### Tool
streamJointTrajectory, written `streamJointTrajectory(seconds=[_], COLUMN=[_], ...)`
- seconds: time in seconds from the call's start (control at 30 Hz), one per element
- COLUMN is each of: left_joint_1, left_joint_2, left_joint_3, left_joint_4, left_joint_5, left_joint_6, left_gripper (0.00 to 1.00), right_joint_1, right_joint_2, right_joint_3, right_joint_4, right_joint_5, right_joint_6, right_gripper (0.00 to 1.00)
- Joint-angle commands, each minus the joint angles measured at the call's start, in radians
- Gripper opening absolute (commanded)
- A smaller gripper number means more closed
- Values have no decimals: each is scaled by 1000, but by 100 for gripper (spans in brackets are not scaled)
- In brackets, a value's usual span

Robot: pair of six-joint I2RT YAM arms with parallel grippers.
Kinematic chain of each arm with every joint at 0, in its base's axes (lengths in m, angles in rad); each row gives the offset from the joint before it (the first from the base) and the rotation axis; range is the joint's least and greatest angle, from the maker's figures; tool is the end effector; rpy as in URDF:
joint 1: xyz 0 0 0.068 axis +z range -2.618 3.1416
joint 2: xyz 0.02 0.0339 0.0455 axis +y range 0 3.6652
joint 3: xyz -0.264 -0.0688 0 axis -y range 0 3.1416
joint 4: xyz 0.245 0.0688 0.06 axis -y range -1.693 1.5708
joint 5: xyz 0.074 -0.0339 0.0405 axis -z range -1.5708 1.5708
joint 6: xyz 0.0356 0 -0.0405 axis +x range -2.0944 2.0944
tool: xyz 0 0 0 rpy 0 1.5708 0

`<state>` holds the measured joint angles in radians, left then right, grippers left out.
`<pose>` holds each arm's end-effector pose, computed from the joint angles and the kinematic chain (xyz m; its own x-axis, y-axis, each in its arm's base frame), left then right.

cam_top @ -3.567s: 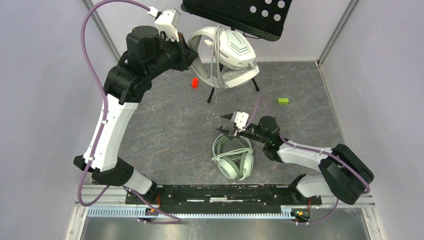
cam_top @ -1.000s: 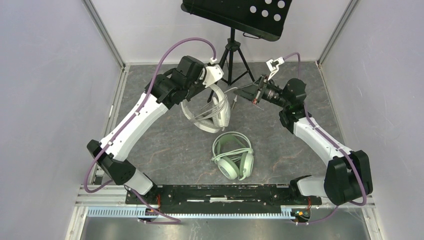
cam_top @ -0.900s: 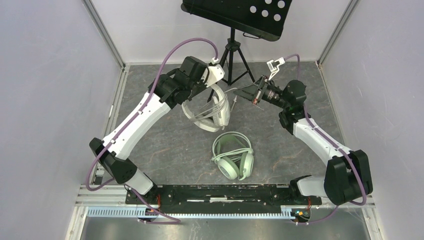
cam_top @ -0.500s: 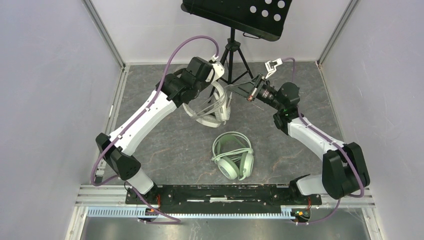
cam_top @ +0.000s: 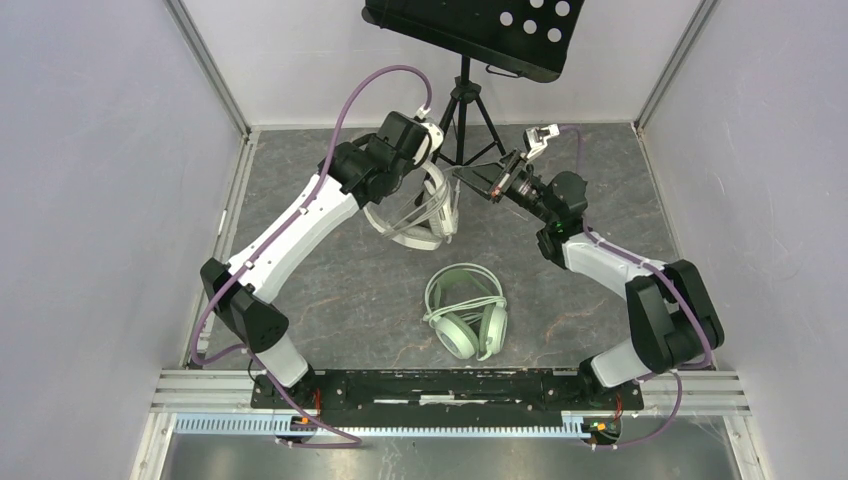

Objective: Wrap the headphones
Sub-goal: Wrap the headphones cable around the headphones.

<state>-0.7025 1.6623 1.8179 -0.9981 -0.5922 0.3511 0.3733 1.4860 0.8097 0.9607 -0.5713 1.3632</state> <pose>0.2767 -0.2083 0.3964 -0.4480 0.7532 -0.4817 0.4330 0.6542 0.6201 0.2966 0.1368 0.2992 -0.7192 0.6023 -0.3463 -0.4185 0.0223 0.9080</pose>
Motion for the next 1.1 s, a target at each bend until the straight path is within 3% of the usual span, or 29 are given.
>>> streamJointTrajectory(seconds=[0.0,0.4,0.57,1.07], left_joint_1=[47,61,61,76], left_joint_2=[0,-50,-46,36], left_joint_3=[32,-27,-11,131], left_joint_4=[-52,5,7,-120], left_joint_5=[-69,-109,-119,-81], left_joint_6=[-39,58,45,-166], left_gripper=[2,2,2,2], right_joint_1=[-4,-9,-8,85], right_joint_2=[-7,58,34,-1], right_joint_3=[28,67,63,57], right_joint_4=[240,336,283,155], right_joint_5=[0,-52,-25,186], right_joint_6=[93,181,139,29], right_gripper=[0,0,0,0])
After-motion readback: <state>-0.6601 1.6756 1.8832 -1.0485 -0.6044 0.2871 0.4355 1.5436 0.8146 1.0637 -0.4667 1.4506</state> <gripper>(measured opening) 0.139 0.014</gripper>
